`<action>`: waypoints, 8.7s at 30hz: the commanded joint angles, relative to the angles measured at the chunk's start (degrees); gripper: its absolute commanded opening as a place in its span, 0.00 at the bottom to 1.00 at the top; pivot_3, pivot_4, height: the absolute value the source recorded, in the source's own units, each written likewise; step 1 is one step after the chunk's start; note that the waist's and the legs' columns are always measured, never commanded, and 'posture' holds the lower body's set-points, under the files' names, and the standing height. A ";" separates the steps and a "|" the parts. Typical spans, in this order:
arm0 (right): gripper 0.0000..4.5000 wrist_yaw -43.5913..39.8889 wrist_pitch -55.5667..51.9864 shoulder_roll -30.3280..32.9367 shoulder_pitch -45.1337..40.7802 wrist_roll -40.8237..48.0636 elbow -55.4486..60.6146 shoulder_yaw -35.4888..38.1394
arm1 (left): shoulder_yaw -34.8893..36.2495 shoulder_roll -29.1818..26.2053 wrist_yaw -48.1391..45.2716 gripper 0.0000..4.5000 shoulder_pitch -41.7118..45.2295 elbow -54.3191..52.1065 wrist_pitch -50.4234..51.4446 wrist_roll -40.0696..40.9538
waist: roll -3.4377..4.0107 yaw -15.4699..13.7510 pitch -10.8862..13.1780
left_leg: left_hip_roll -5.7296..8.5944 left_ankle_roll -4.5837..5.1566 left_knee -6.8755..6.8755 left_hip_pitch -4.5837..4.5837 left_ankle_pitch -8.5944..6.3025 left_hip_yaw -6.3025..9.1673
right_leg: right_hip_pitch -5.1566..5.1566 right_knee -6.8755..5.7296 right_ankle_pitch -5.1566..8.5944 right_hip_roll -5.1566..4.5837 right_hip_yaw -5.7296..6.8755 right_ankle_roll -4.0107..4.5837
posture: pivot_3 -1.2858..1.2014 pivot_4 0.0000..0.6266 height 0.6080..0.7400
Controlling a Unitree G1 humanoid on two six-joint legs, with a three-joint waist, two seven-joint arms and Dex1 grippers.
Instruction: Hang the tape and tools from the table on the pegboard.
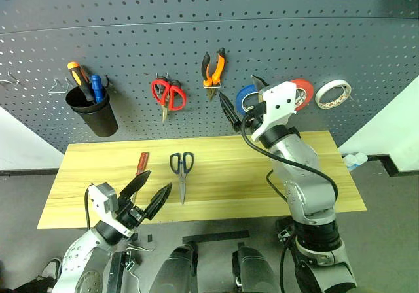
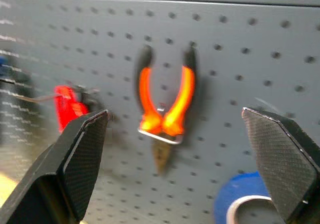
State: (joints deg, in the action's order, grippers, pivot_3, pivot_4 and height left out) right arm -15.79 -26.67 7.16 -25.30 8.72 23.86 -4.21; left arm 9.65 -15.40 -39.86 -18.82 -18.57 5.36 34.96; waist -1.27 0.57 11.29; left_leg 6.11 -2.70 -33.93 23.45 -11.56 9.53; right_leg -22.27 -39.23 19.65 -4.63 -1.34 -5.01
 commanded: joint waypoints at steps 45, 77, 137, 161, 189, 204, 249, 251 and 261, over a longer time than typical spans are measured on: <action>0.99 -6.20 -11.32 8.11 0.07 14.16 8.75 -0.94 | -8.21 19.65 45.78 1.00 28.41 22.27 25.68 -30.58 | -0.26 -1.15 -1.45 | 0.04 0.02 -0.35 0.02 -0.01 -0.09 | 0.07 -0.11 -0.15 0.04 0.06 -0.22 | 0.53 0.18 1.00; 0.99 -3.08 -11.48 7.36 1.01 13.78 9.82 -2.54 | -7.09 21.97 48.08 1.00 39.27 39.39 29.15 -31.15 | -0.24 -0.78 -1.53 | 0.06 0.12 -0.94 0.03 -0.07 -0.10 | 0.30 -0.23 -0.22 0.08 0.05 -0.33 | 0.52 0.19 1.00; 0.99 -15.35 -24.82 28.92 12.49 23.25 21.62 1.39 | -4.90 20.21 49.50 1.00 43.13 54.37 27.42 -32.55 | 0.21 -0.86 -2.06 | 0.11 0.37 -1.29 -0.14 -0.23 -0.09 | 0.86 0.10 -0.44 0.05 0.13 -0.66 | 0.50 0.20 1.00; 1.00 -13.70 -24.58 27.72 10.16 23.14 21.85 0.24 | -5.49 20.58 49.28 0.14 43.52 57.04 28.12 -33.15 | 0.36 -0.93 -2.33 | 0.11 0.37 -1.29 -0.17 -0.24 -0.09 | 0.91 0.15 -0.44 0.04 0.14 -0.68 | 0.50 0.19 1.00; 1.00 -13.24 -22.95 27.60 9.77 21.04 20.72 -1.80 | -9.06 19.52 41.42 0.13 36.50 46.65 26.43 -33.50 | 0.37 -1.16 -2.35 | 0.11 0.42 -1.26 -0.15 -0.27 -0.10 | 0.90 0.25 -0.44 0.02 0.14 -0.69 | 0.51 0.18 1.00; 1.00 -13.39 -22.87 27.83 10.34 20.42 20.56 -2.07 | -12.48 18.65 37.76 0.13 32.46 38.66 25.87 -33.58 | 0.36 -1.18 -2.35 | 0.11 0.47 -1.22 -0.08 -0.30 -0.09 | 0.86 0.35 -0.44 0.00 0.14 -0.69 | 0.51 0.18 1.00; 1.00 -18.56 -20.78 29.13 11.82 21.92 19.15 2.71 | -23.73 1.63 24.31 0.13 20.26 10.57 -5.06 -41.45 | 0.38 -1.42 -2.34 | 0.11 0.72 -1.10 0.06 -0.47 -0.09 | 0.93 1.03 -0.50 -0.05 0.13 -0.76 | 0.51 0.17 1.00; 1.00 -19.95 -20.88 29.55 12.36 24.66 19.46 6.07 | -23.08 0.80 24.65 0.13 19.93 10.30 -7.85 -41.99 | 0.38 -1.37 -2.34 | 0.12 0.76 -1.11 0.06 -0.49 -0.10 | 0.94 1.07 -0.51 -0.05 0.13 -0.78 | 0.51 0.17 1.00; 1.00 -29.75 -17.37 35.05 22.85 36.69 18.06 27.61 | -16.10 -0.62 27.47 0.13 19.62 8.34 -18.00 -40.77 | 0.39 -1.43 -2.34 | 0.12 0.81 -1.13 0.06 -0.52 -0.14 | 1.01 1.08 -0.53 -0.05 0.13 -0.81 | 0.52 0.17 1.00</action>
State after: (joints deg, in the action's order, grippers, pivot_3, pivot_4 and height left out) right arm -43.36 -46.14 41.35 -3.43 42.62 41.31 17.99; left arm -8.82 -15.73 -13.36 0.27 -7.42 -9.61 -6.81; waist -0.89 -0.86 8.95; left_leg 6.23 -1.88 -35.07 23.51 -12.09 9.39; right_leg -21.23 -38.14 19.12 -4.68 -1.21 -5.82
